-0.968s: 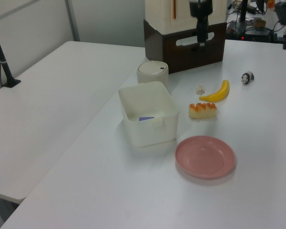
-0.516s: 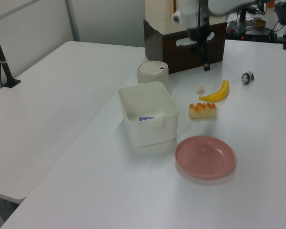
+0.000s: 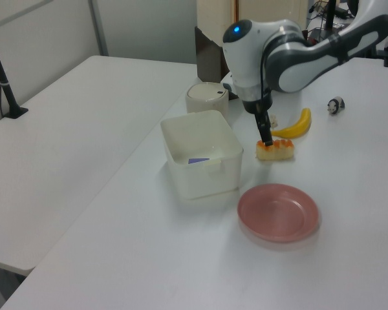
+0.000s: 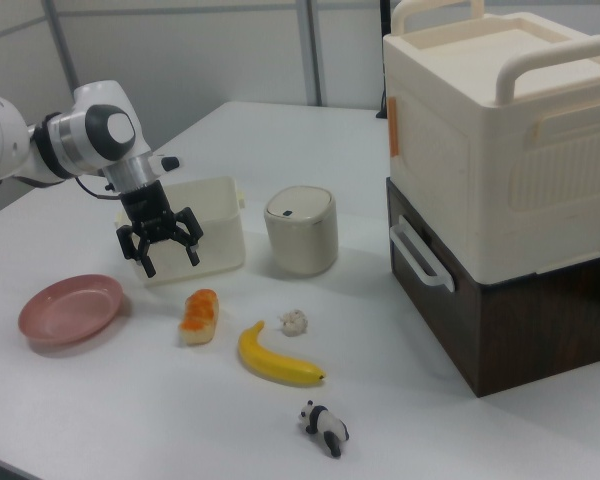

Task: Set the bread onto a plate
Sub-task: 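Move the gripper over the orange-glazed bread roll and lower it, then close the gripper on the bread roll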

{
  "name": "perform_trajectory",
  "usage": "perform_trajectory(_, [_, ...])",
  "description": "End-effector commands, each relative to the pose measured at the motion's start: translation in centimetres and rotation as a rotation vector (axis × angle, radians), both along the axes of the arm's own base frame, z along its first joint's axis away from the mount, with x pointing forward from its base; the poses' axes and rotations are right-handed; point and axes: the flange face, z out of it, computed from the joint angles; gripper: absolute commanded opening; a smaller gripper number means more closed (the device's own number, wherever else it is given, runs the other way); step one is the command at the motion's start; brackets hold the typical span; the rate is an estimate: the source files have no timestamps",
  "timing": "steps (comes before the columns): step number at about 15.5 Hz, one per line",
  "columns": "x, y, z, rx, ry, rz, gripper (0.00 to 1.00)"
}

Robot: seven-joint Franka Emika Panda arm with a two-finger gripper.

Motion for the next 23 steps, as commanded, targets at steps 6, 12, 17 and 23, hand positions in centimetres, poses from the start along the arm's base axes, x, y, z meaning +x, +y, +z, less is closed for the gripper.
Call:
perform_trajectory(6, [-0.4,-1.8,-1.9,0.002,-0.140,-0.042,1.00])
perform_trajectory(12, [-1.1,-3.0,-3.4,-0.031,-0.100,-0.034,1.00])
perform_trajectory(17, [-2.5,-3.2,-5.4,-0.059,-0.049,-0.023,1.00])
perform_trajectory(23, [-2.7,-3.8,-6.0,-0.064,-0.033,-0.032,0.84])
